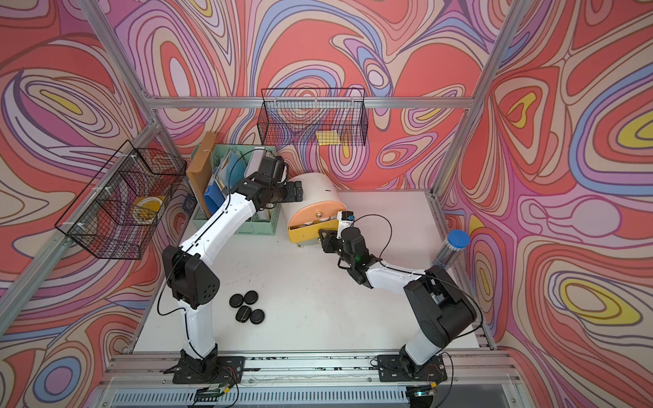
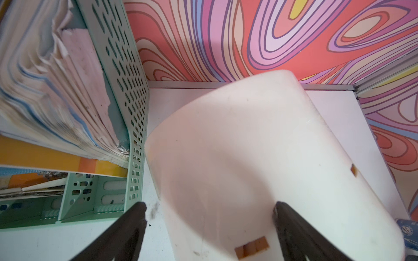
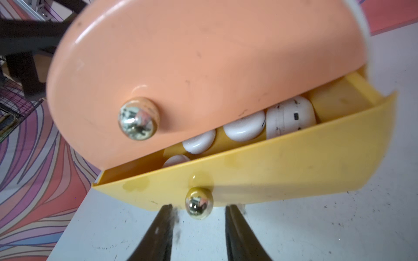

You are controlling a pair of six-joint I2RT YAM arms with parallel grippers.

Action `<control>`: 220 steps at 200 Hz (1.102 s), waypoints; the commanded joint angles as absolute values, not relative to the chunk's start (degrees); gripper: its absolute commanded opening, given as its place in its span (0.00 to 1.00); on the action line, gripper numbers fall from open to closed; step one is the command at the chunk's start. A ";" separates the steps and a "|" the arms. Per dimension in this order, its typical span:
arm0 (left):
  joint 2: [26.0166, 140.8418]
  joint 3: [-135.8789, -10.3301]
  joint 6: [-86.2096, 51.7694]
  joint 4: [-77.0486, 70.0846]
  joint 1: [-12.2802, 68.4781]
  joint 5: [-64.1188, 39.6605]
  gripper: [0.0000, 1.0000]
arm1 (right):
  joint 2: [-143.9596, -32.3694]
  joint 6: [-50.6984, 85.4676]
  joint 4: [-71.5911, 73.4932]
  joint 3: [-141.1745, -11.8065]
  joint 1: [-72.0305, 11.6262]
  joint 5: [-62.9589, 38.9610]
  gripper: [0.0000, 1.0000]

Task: Put the bluetooth earphones in the drawer according to color
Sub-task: Close the drawer in the storage box, then open the drawer in the storage box.

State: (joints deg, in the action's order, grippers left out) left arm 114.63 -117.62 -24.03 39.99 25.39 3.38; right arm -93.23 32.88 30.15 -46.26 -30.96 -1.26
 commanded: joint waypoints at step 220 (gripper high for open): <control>113.65 -112.33 -24.06 44.01 24.84 0.60 0.93 | -112.41 45.92 52.23 -43.63 -28.19 -12.29 0.57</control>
State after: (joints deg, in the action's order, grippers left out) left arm 112.90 -114.78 -24.56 39.09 24.84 1.45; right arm -109.67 44.45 49.04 -41.52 -28.29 -10.17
